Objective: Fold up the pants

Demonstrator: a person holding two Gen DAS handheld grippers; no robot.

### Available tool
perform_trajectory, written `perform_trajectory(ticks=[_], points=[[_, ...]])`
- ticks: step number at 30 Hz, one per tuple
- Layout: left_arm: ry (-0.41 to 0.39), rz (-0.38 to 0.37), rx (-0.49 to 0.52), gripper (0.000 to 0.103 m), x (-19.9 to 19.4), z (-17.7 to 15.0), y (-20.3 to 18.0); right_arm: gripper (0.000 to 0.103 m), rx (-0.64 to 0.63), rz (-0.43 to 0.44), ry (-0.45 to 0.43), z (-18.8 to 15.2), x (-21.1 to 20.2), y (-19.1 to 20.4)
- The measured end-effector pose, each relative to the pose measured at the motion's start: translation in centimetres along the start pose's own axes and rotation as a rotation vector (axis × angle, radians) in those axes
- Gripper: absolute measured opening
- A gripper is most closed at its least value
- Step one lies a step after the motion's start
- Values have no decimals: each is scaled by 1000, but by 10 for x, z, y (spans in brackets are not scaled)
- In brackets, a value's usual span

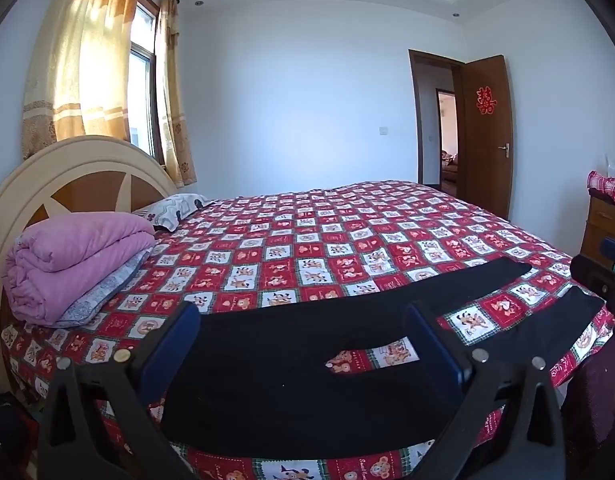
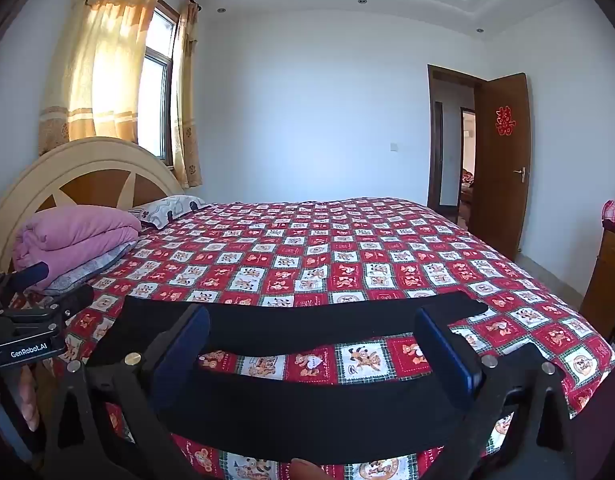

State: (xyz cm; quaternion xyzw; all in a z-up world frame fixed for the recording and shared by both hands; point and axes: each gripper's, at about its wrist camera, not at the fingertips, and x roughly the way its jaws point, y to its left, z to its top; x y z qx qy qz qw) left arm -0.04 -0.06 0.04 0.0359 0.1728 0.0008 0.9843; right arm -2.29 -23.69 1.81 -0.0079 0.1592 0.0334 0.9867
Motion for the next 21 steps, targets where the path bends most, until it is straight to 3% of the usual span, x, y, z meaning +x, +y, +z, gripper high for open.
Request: perform_trajectory(ticks=[21], points=[[5,-17,-7,103,0,0,-3,102,-3,2,1,0,1,-1]])
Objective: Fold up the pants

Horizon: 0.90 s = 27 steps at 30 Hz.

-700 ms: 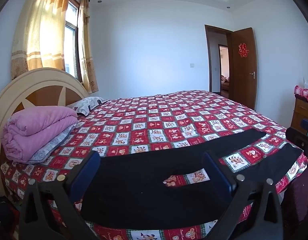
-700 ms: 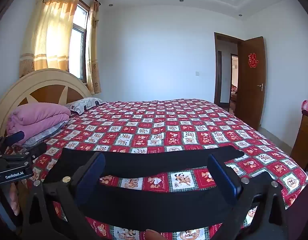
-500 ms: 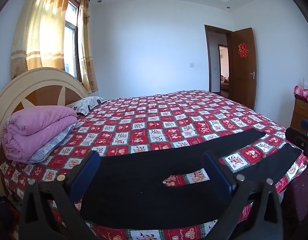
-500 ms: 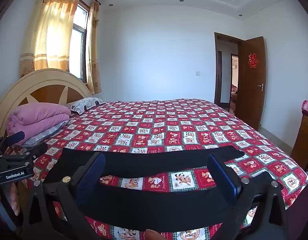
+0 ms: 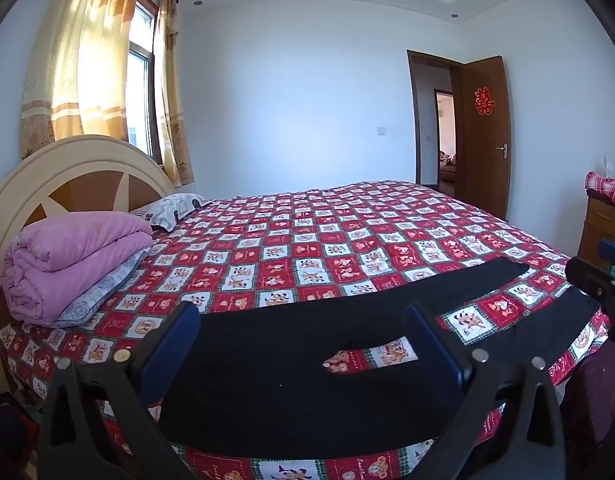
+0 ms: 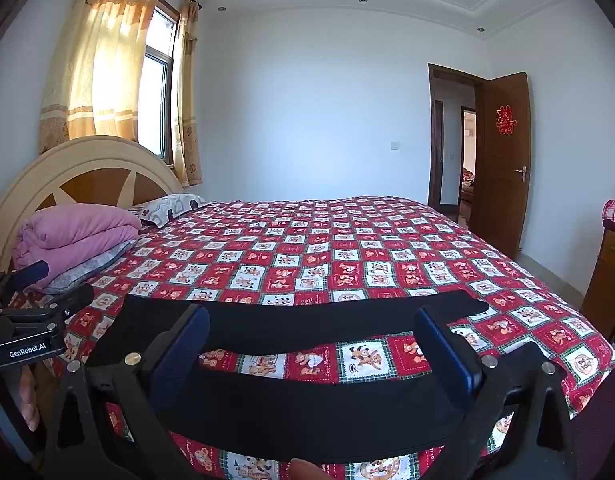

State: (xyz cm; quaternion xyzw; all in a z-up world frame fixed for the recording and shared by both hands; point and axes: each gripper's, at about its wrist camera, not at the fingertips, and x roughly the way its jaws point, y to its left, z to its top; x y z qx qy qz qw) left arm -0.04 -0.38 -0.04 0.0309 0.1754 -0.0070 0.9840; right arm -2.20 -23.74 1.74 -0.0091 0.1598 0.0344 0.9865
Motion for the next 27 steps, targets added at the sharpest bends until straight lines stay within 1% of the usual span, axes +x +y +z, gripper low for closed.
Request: perform_trajectory(ticks=[27], points=[[1,-2,-3,103,0,0,0,102,-1,-1,3,0,2,1]])
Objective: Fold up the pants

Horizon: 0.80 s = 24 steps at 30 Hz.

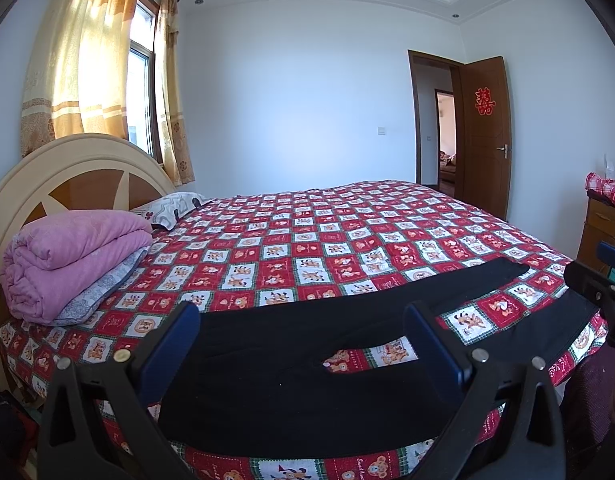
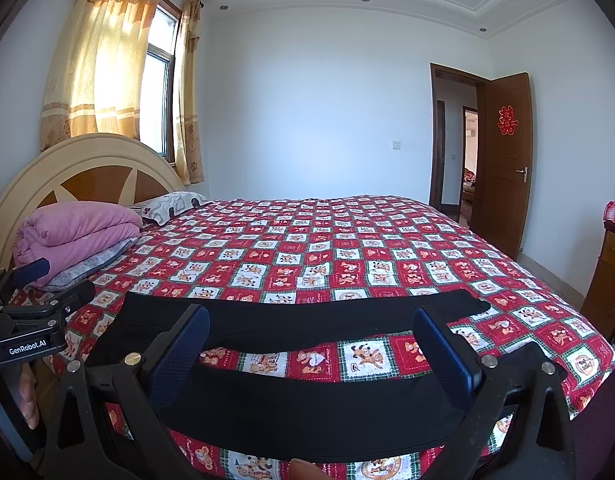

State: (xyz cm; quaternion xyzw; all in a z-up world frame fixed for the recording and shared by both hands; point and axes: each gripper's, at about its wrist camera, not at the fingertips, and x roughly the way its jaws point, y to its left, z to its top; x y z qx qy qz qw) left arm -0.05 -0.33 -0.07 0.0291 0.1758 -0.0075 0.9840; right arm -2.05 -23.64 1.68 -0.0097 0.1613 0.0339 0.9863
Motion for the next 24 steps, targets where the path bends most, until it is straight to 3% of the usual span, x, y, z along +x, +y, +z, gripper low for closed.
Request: perform_trajectory(ticks=[24], points=[[2,-2,-1,103,0,-1,1,102,-1,0,2,-4,-1,6]])
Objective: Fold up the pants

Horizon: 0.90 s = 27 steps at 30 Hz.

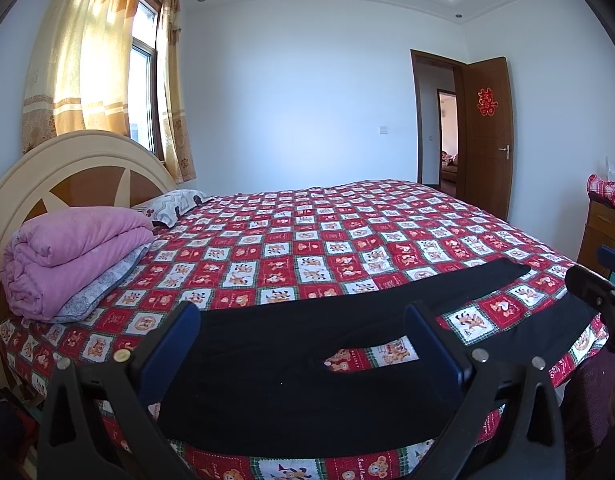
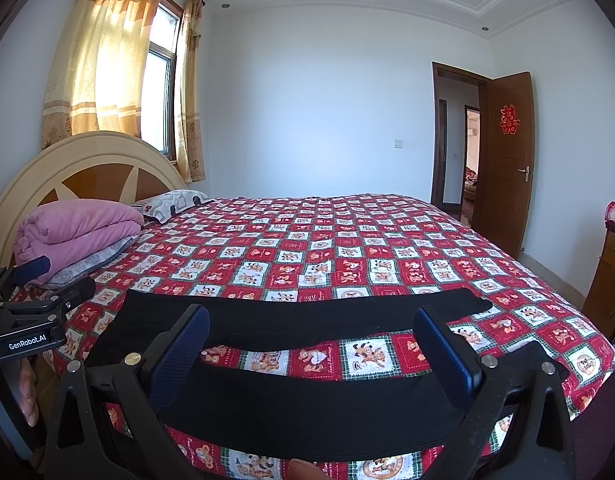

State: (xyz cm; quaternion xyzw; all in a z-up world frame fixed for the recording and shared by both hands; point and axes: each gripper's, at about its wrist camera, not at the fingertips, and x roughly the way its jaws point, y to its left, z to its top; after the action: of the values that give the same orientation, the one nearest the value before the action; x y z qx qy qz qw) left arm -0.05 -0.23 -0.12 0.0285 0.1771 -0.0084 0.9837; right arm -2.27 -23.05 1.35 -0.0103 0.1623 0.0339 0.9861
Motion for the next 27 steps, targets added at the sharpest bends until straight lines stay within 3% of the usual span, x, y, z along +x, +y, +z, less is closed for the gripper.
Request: perform_trajectory(ticks=[19,27], points=[[7,-1,-3,103,1,-3,-1,102,0,-2,5,-8,2,6],[57,20,2,103,41,-31,15,102,-15,-25,18,-20,23,3]])
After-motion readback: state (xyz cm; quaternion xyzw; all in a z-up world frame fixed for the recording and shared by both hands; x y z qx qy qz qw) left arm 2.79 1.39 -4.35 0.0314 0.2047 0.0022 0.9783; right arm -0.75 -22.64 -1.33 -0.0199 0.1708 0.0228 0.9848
